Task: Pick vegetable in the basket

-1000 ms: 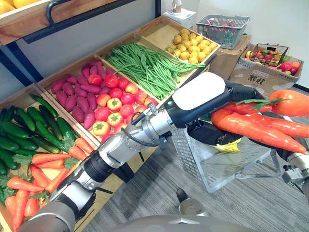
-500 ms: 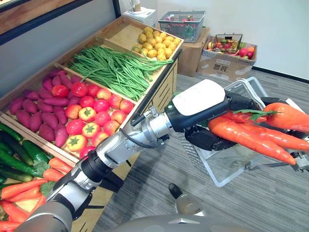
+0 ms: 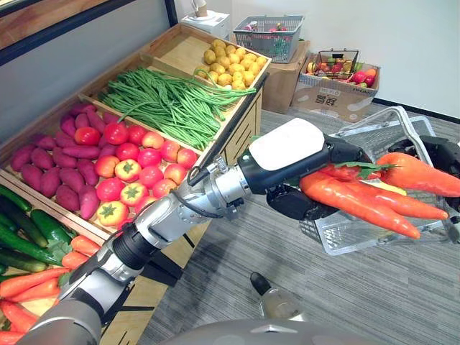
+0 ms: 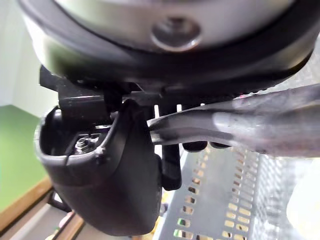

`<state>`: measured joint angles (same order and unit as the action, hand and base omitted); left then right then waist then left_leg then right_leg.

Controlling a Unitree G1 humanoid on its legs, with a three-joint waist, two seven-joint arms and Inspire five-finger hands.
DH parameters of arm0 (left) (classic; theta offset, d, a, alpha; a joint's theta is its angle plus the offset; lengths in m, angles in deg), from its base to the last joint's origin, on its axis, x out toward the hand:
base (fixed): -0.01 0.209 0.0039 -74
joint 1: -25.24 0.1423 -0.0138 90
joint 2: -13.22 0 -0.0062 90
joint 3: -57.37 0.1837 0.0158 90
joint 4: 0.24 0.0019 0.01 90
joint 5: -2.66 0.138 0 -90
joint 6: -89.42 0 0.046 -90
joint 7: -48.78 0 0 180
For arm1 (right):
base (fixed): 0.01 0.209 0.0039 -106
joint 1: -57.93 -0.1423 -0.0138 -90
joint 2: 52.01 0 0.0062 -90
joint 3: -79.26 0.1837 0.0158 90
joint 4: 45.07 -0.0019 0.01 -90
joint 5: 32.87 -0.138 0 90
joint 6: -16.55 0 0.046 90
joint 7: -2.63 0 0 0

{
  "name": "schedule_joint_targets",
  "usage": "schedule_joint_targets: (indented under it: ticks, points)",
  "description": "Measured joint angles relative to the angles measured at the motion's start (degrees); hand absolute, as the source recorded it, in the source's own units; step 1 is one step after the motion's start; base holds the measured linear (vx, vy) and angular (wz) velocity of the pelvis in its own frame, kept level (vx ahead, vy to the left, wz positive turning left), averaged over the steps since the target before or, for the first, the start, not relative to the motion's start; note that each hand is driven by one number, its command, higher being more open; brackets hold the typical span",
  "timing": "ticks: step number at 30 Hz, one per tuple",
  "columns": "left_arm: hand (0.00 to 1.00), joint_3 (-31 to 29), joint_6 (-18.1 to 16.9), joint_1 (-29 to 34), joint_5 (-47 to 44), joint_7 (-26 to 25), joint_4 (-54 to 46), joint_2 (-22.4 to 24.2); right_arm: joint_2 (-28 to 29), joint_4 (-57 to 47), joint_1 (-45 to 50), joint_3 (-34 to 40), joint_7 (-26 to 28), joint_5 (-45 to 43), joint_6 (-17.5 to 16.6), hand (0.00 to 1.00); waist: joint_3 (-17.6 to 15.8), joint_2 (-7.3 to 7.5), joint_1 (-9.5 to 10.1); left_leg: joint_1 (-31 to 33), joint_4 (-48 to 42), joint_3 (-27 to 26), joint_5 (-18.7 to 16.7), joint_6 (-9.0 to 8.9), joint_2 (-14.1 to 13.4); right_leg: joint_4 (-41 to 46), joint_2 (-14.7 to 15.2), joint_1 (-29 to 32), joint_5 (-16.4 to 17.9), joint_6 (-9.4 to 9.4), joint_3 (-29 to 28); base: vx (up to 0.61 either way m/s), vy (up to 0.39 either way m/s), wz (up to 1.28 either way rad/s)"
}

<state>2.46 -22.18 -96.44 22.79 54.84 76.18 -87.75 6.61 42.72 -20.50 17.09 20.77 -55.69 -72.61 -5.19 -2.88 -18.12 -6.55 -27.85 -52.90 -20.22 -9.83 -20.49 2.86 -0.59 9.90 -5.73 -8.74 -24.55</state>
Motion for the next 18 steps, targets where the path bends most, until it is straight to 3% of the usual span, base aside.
schedule_joint_targets:
  ticks: [18]
  points:
    - [0.00, -0.25, -0.01, 0.82, 0.26, 2.53, 0.05, 0.20, -5.76, 4.01, -3.02, 4.54, 1.26, 0.11, 0.00, 0.00, -1.01, 1.59, -2.74, -1.56, -1.06, -3.67, -1.11, -0.91, -0.99, 0.06, -1.67, 0.91, -0.20, -0.30, -3.09, 0.02, 0.023, -0.10]
